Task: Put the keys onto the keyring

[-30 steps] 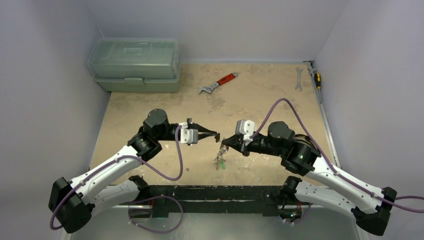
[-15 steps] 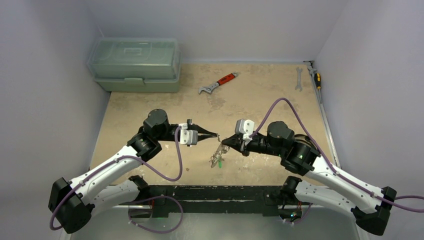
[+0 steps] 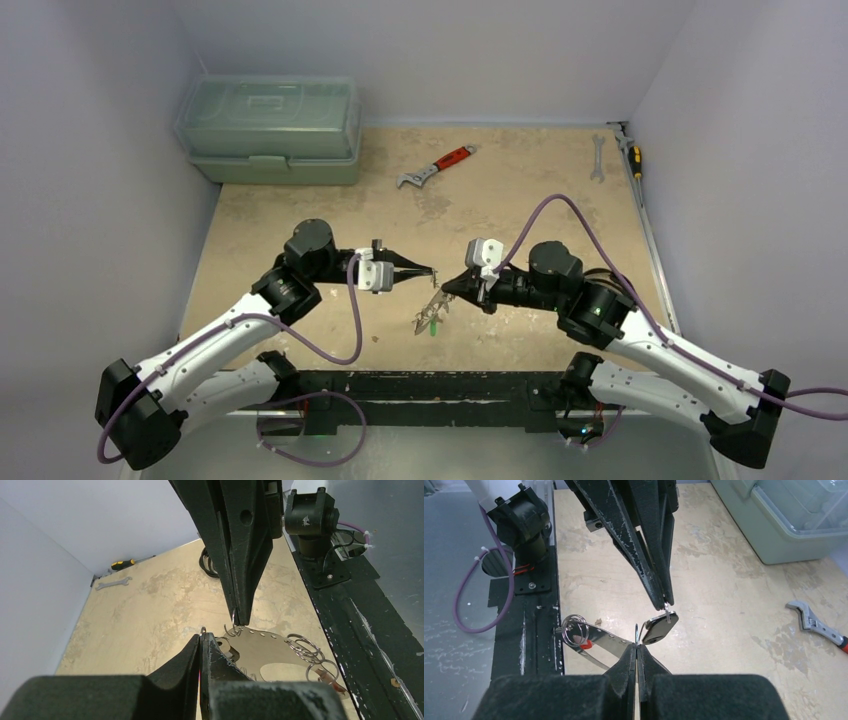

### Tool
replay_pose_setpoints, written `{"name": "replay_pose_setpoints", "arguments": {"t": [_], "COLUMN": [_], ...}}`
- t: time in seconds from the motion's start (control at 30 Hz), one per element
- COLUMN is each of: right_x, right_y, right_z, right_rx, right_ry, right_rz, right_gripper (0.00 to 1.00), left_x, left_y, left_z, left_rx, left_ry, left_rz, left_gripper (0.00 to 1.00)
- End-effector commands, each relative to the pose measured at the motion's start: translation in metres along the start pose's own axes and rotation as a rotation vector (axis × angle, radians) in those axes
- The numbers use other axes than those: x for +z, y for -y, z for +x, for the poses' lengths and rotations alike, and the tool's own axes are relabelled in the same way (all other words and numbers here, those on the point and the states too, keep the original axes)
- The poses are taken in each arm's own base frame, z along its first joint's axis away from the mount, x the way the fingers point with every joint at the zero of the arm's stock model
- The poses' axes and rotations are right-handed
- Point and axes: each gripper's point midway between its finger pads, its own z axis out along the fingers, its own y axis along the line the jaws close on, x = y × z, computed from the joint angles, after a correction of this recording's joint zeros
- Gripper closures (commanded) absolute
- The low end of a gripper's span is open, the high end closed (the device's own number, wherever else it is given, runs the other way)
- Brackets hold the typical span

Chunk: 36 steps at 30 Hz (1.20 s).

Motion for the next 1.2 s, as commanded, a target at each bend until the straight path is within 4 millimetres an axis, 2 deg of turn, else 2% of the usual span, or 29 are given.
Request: {"name": "replay_pose_setpoints", "arguments": {"t": [0.0, 0.37, 0.53, 1.17], "right_x": [-0.005, -0.005, -0.007, -0.007], "right_y": [-0.003, -0.005, -0.006, -0.002], "right_z": [-0.031, -0.033, -0.035, -0.036], "right_rx": [-0.008, -0.007, -0.006, 0.001], "right_ry": [0.078, 0.081, 0.093, 0.094], "right_rz": [-0.025, -0.038, -0.039, -0.016], "right_gripper": [1.00, 1.00, 1.00, 1.00], "left_x": [-0.002, -0.005, -0.005, -0.002], "left_y": [-0.011, -0.018, -0.012, 0.006], "left_z": [-0.021, -0.023, -0.030, -0.029], "left_rx": [0.074, 0.089, 0.097, 0.090], "left_ry": [0.028, 0.026, 0.055, 0.081], "left_rz": [-0.033, -0.075, -0.043, 0.059], "left_gripper": [1.00, 1.00, 1.00, 1.00]}}
